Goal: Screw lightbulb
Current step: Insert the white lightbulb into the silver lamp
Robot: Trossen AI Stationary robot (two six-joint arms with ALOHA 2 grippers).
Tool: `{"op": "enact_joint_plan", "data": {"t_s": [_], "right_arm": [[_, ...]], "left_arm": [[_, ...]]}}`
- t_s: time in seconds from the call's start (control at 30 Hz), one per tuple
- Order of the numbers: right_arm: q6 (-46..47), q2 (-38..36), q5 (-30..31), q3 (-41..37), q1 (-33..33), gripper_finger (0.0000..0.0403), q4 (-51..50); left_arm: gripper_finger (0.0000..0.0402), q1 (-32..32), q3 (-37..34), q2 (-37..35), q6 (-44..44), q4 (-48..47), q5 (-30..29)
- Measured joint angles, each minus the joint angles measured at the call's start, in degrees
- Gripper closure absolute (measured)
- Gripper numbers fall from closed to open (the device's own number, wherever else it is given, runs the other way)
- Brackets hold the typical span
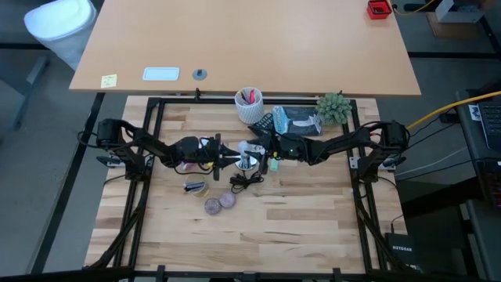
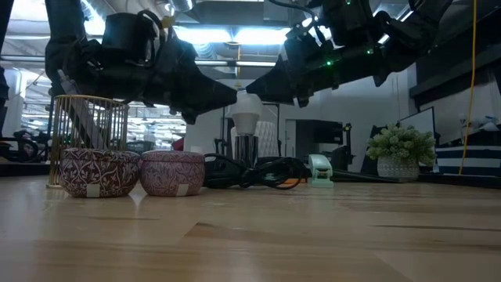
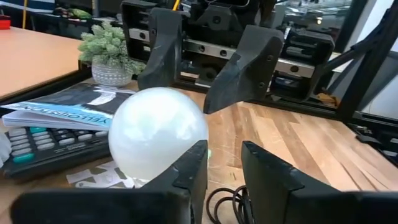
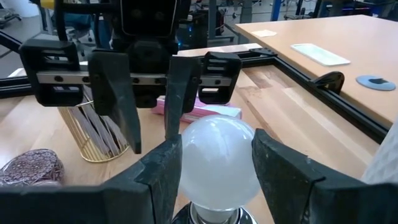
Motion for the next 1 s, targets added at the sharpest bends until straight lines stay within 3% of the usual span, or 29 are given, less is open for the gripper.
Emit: {"op": "enact_joint_plan", "data": {"t_s": [0.67,1.0], "right_arm": [[2.7,0.0,-4.2,0.0,-0.1,0.0207,-1.4],[4.2,-0.1,-5.9,0.0,-0.1,0.0207,-2.3]], "left_arm": [[0.0396,0.0,0.0,0.0,1.8,-1.0,-4.6],[0.0400,-0.1,-0.7,0.0,2.0,-0.8,-7.8]]}}
